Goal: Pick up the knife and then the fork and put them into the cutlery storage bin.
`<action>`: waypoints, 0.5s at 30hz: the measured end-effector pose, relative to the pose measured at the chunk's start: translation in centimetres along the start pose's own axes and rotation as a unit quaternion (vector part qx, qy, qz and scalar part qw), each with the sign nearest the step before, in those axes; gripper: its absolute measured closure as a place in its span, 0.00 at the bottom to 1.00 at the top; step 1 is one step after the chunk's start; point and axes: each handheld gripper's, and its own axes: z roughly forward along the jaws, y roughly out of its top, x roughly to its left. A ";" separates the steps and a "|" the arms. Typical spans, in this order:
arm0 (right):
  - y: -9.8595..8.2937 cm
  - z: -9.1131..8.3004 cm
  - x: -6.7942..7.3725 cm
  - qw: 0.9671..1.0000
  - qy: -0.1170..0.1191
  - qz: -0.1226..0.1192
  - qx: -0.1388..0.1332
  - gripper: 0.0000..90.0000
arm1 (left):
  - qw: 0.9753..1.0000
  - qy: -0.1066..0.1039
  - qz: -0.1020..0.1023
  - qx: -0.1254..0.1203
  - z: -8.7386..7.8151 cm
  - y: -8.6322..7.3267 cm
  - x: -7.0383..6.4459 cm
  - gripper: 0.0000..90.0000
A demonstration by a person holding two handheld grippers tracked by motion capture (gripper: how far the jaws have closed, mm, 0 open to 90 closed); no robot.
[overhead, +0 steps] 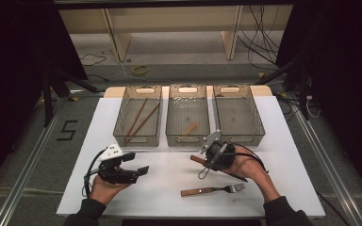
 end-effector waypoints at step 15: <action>-0.2 -1.1 -0.6 0.999 -0.013 0.027 -0.018 0.85 | 1.000 0.000 0.001 -0.002 0.0 0.0 0.0 0.21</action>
